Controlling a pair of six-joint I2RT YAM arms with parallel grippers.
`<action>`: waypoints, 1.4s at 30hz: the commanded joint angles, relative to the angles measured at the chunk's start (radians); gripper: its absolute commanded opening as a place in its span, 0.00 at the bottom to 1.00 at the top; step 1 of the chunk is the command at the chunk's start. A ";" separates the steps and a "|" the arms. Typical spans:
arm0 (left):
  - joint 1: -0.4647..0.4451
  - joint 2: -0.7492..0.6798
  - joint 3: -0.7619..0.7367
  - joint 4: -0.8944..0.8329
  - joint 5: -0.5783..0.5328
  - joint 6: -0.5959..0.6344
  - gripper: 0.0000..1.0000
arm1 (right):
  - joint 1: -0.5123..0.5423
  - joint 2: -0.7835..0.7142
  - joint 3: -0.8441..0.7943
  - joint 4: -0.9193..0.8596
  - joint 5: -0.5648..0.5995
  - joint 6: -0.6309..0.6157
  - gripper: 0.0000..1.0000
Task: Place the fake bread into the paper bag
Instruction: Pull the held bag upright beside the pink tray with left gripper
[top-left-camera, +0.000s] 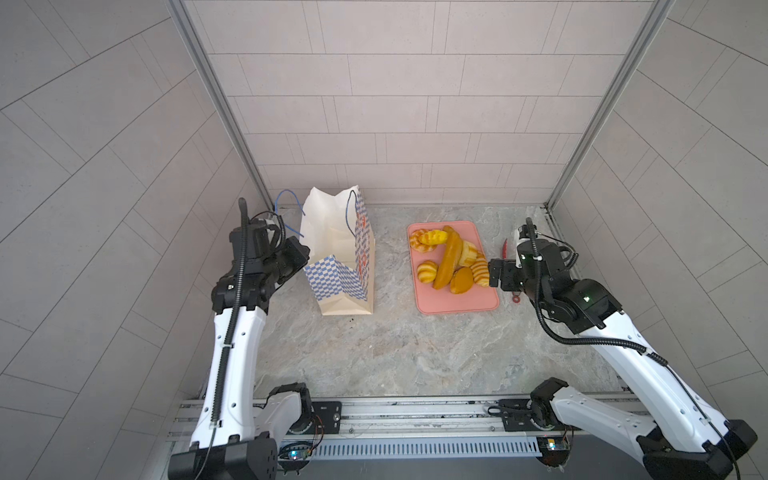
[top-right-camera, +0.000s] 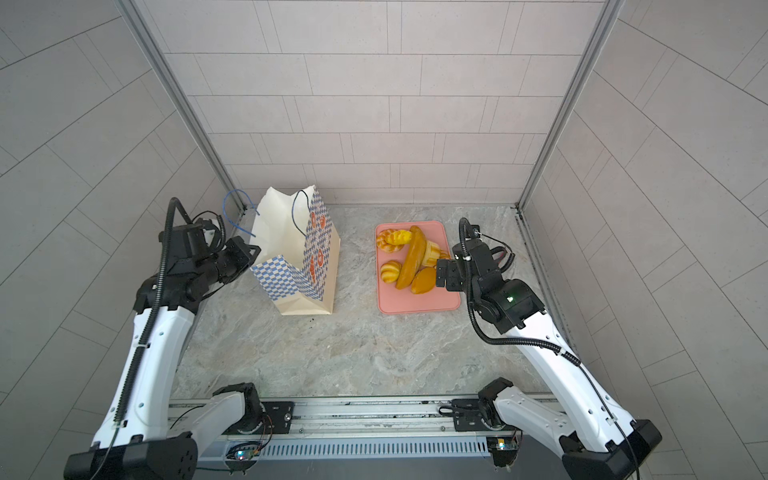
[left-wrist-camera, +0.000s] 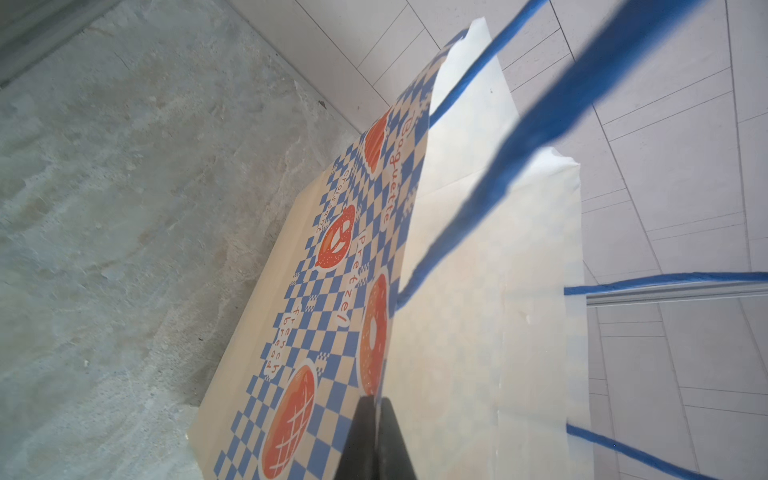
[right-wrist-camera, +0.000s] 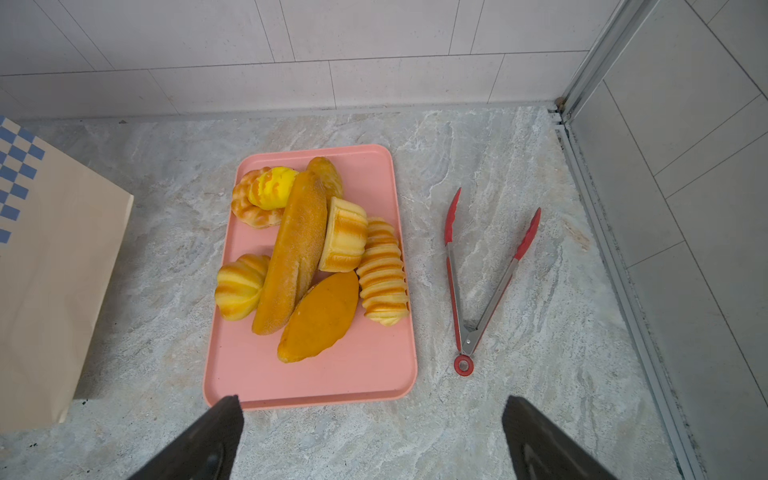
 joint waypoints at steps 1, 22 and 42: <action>-0.019 -0.048 -0.033 0.082 0.032 -0.122 0.00 | -0.003 -0.015 0.000 0.003 0.007 -0.016 0.99; -0.257 -0.143 -0.156 0.094 -0.158 -0.279 0.00 | -0.020 -0.015 -0.005 0.004 0.004 -0.021 1.00; -0.268 -0.186 -0.027 -0.065 -0.272 -0.112 1.00 | -0.040 0.039 0.039 -0.034 0.033 -0.011 0.99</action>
